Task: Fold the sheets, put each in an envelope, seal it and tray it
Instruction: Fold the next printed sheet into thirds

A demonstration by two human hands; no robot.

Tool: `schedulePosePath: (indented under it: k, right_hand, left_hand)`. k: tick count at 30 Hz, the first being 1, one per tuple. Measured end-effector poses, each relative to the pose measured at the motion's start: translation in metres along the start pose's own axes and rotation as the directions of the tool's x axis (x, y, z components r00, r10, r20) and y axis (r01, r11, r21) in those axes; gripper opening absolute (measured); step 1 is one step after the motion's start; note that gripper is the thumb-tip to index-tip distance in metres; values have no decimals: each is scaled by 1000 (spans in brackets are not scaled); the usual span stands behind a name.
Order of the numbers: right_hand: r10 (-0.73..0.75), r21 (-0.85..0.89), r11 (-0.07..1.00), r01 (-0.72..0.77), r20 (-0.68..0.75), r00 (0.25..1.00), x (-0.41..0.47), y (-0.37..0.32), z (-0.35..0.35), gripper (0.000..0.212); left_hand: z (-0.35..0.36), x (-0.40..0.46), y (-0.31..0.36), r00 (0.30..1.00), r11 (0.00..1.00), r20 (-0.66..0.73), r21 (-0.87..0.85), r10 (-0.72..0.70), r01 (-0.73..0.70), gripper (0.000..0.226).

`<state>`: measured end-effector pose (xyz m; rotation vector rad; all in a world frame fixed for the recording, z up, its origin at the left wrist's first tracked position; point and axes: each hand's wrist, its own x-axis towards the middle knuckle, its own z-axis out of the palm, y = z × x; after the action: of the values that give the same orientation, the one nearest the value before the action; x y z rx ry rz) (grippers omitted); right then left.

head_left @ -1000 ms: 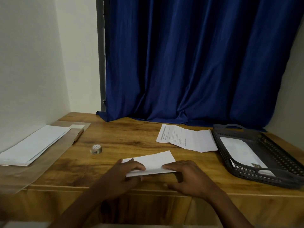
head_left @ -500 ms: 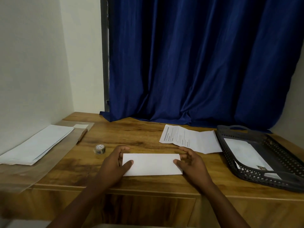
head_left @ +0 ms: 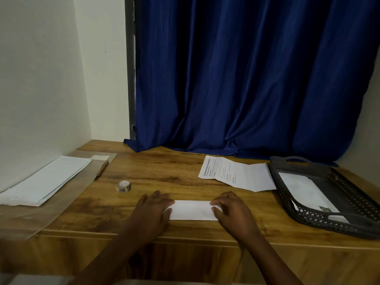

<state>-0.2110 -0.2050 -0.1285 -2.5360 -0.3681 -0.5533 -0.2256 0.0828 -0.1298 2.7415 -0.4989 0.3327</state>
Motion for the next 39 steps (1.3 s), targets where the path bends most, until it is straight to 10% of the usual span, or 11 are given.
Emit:
schedulePosePath:
  k: [14, 20, 27, 39]
  right_hand:
    - [-106, -193, 976, 104, 2, 994, -5, -30, 2, 33]
    - [-105, -70, 987, 144, 397, 912, -13, -77, 22, 53]
    - [42, -226, 972, 72, 461, 886, -15, -52, 5, 105]
    - [23, -277, 955, 104, 419, 908, -35, -44, -5, 90]
  left_hand:
    - [14, -11, 47, 971, 959, 215, 236, 104, -155, 101]
    - [15, -12, 41, 973, 960, 147, 191, 177, -203, 91]
    - [2, -16, 36, 973, 964, 226, 249, 37, -94, 131]
    - [0, -37, 9, 986, 964, 148, 238, 82, -116, 120]
